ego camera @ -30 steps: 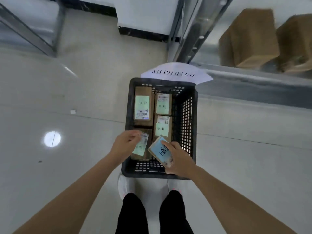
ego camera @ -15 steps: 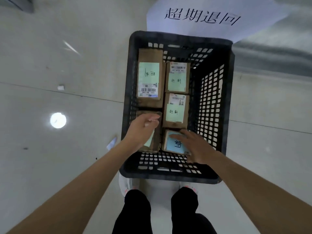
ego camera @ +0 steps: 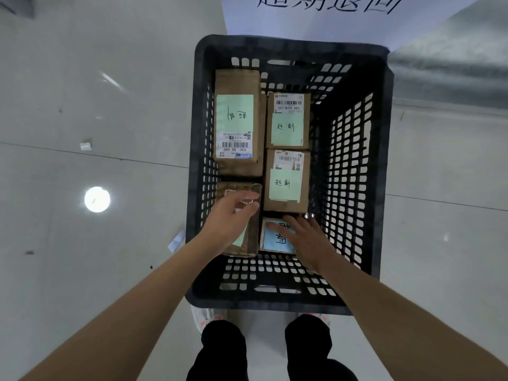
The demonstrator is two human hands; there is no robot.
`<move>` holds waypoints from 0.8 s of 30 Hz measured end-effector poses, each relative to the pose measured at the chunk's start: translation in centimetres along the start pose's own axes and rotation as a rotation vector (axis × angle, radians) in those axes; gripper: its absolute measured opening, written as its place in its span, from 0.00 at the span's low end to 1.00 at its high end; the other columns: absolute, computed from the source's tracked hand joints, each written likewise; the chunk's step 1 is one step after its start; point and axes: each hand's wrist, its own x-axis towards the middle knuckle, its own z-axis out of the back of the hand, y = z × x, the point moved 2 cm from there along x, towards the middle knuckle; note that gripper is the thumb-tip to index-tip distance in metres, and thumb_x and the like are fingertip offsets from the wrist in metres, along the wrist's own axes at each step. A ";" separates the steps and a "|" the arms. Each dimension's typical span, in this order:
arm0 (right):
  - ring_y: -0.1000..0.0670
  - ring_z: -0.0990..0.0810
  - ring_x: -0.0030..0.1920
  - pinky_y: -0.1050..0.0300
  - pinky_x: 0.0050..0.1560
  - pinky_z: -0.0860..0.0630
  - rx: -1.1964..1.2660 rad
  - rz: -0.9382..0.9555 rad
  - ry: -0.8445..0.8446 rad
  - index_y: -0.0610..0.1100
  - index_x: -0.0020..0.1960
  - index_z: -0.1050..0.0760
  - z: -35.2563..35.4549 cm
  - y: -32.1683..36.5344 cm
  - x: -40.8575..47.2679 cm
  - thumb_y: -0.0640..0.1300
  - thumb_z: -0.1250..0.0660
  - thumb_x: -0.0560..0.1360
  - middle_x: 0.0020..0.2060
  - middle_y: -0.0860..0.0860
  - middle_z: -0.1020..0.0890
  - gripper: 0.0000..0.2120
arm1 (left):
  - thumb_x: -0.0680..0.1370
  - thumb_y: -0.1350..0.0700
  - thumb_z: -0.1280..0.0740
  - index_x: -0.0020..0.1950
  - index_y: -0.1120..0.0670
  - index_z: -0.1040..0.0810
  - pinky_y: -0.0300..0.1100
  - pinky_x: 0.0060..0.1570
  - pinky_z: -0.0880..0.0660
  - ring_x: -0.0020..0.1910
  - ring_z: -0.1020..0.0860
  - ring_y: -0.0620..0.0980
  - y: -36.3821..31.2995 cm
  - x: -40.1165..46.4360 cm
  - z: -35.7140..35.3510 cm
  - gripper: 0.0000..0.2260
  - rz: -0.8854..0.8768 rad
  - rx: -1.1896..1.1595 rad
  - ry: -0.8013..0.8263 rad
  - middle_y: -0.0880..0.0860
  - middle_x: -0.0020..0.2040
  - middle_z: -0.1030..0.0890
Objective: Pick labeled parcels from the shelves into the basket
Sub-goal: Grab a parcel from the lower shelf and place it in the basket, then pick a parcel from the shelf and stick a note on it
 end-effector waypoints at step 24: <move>0.47 0.41 0.80 0.47 0.78 0.42 0.106 -0.113 -0.137 0.59 0.82 0.51 37.1 0.9 -26.2 0.54 0.35 0.79 0.82 0.52 0.44 0.37 | 0.80 0.46 0.34 0.71 0.44 0.29 0.27 0.44 0.28 0.53 0.25 0.40 -29.8 -21.8 8.6 0.19 -0.176 0.342 -0.086 0.41 0.67 0.28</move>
